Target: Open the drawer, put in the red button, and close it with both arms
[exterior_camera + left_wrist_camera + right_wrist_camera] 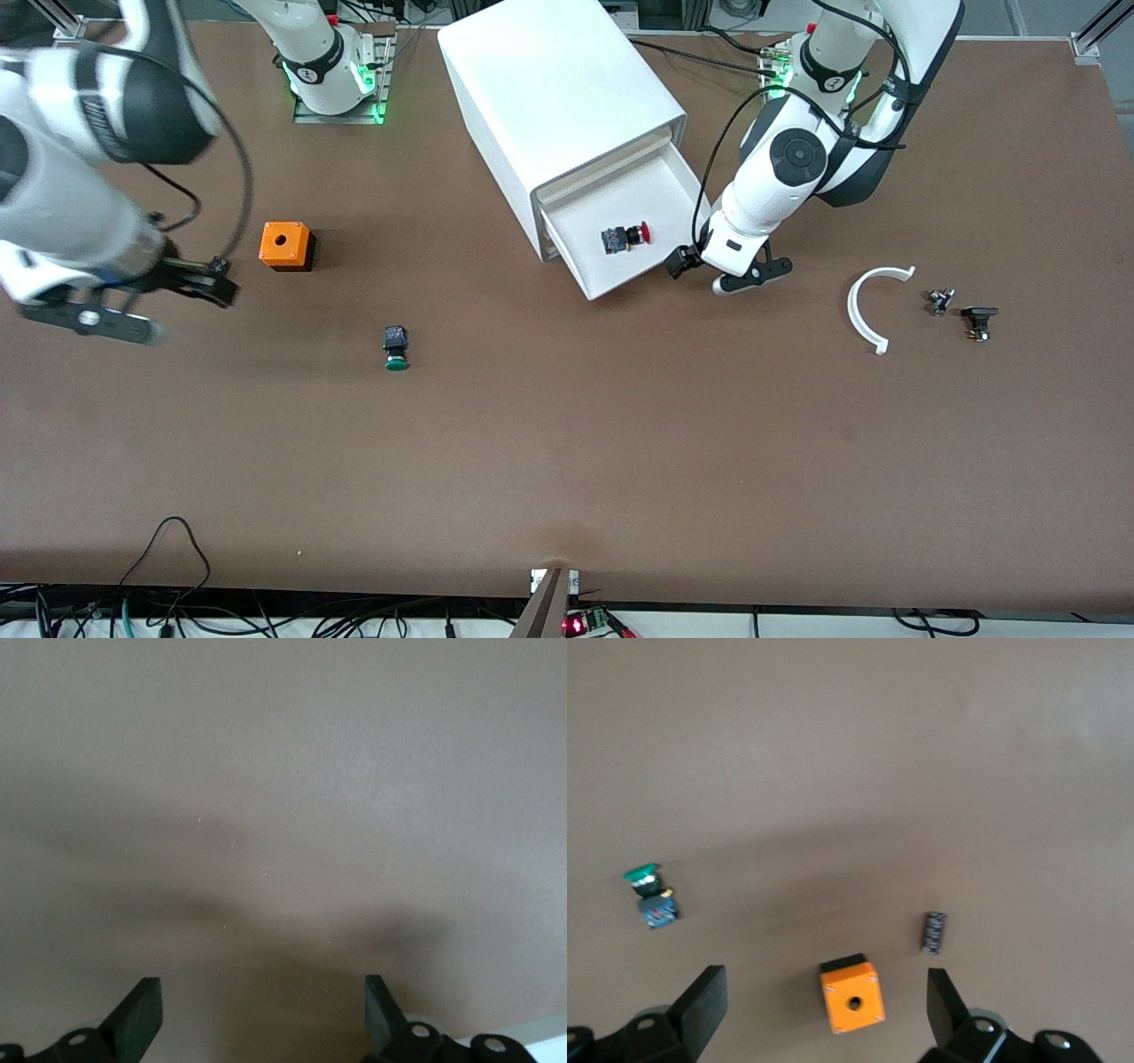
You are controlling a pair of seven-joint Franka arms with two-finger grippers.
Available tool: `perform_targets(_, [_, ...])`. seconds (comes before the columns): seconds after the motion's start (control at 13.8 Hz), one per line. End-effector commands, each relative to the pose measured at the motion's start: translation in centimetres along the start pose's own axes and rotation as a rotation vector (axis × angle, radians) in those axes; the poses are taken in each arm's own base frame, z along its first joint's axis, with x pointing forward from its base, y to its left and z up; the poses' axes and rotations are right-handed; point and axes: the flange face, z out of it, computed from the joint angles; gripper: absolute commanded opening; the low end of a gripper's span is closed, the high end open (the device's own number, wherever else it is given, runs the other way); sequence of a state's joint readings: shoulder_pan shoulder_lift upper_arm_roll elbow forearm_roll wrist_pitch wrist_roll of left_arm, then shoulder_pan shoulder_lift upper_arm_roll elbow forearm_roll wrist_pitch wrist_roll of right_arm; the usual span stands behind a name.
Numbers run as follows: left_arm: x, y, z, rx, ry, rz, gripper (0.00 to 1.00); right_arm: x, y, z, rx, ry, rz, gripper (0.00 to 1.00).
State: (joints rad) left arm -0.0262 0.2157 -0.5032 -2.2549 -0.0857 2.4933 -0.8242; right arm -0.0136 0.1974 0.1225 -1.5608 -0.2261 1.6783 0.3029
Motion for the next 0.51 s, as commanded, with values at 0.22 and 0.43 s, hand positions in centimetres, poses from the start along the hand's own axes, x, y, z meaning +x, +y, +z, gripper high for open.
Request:
perform_targets(0.22, [-11.1,4.5,0.4,0.068,-0.052,0.075,1.00,-1.5,10.9,-0.9,0.153,-0.073,-0.062,1.00])
perform_targets(0.43, [-15.6,5.6,1.0,0.081,-0.071,0.059,1.00,-4.0,7.8,-3.5,0.149,-0.044,-0.089,1.00])
